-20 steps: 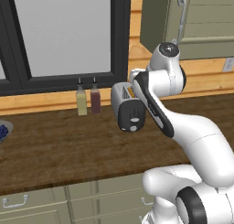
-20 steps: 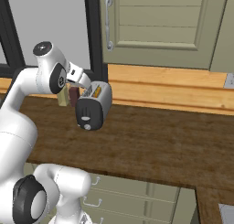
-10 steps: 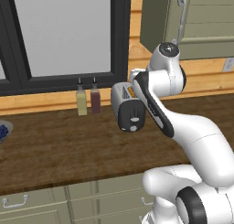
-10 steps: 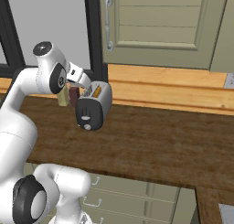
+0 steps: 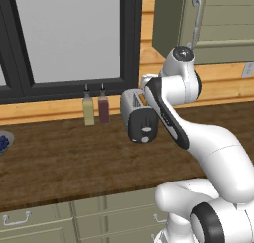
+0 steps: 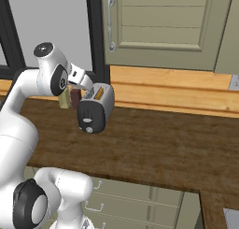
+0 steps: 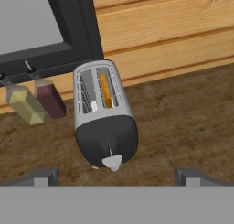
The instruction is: Start the toaster. Once the lever pops up, take the bread to the plate on the dining counter.
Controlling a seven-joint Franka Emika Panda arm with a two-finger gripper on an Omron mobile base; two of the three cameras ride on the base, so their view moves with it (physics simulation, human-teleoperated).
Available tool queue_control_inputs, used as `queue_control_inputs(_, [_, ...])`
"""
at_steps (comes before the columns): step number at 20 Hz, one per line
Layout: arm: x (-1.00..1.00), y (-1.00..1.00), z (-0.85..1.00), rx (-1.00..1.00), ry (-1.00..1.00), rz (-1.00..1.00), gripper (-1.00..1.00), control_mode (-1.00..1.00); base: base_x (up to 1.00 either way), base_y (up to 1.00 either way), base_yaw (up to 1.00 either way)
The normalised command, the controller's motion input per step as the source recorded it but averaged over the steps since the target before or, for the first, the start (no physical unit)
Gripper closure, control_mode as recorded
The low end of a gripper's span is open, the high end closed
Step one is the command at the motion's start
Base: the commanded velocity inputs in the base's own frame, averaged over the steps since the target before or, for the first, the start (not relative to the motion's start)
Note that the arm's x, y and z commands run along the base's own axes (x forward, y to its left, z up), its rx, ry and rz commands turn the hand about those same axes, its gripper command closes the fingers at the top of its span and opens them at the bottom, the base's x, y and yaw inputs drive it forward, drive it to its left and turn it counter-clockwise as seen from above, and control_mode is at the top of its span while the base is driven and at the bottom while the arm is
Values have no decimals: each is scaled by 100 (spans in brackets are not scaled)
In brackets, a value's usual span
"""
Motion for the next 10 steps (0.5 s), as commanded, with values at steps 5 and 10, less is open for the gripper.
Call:
queue_control_inputs(5, [0, 0, 0, 0, 0, 0, -100, -100, 0, 0, 0])
queue_control_inputs(10, [0, 0, 0, 0, 0, 0, -100, -100, 0, 0, 0])
